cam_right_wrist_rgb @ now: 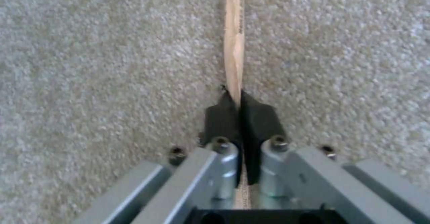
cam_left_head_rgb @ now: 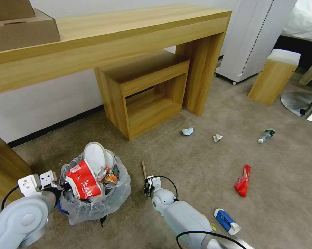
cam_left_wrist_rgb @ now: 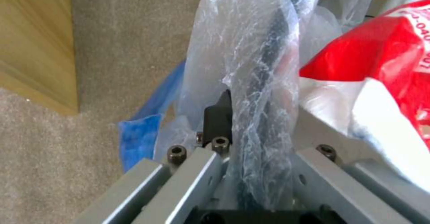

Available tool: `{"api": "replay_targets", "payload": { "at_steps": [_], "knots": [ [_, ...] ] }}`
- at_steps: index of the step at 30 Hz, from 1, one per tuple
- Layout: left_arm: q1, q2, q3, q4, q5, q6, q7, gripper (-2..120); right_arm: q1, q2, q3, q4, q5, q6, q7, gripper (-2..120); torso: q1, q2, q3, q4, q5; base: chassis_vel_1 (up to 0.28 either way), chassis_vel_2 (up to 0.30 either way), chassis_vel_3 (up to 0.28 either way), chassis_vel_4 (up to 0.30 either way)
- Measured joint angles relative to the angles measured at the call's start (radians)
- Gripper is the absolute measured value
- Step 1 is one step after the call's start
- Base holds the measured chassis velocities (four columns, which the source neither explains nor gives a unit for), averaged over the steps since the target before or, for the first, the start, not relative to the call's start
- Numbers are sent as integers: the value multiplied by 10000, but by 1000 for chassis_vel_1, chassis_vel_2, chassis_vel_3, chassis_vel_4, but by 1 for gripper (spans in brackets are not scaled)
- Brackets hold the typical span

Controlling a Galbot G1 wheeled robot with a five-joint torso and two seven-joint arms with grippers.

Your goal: Pick up the trash bin and place the garbage on the floor into it.

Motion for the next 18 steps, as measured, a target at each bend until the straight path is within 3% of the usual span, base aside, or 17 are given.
{"api": "replay_targets", "payload": {
  "at_steps": [6,11,13,14,16,17,18],
  "knots": [
    [-18,11,32,46,-31,0,-6,0,-15,-334,6,499,176,-8,49,0,0,0,-1,-6,-6,0,0,0,0],
    [-4,-15,41,157,-77,40,-7,0,-320,-1237,258,2116,139,342,105,0,0,0,-2,-7,-6,0,0,0,0],
    [38,0,-11,178,-157,65,-8,0,-420,-1708,494,2926,-407,1755,-812,0,0,0,-3,-11,-7,0,0,0,0],
    [38,0,-11,178,-157,65,-8,0,-420,-1708,494,2926,-407,1755,-812,0,0,0,-3,-11,-7,0,0,0,0],
    [70,17,-56,167,-262,88,-8,0,-363,-2074,685,3384,-541,4228,-2946,0,0,0,-3,-10,-6,0,0,0,0],
    [70,17,-56,167,-262,88,-8,0,-363,-2074,685,3384,-541,4228,-2946,0,0,0,-3,-10,-6,0,0,0,0],
    [73,37,-88,134,-443,111,-46,0,-293,-2227,739,3611,-391,5242,-4007,0,0,0,-4,-9,-6,0,0,0,0]
  ]
}}
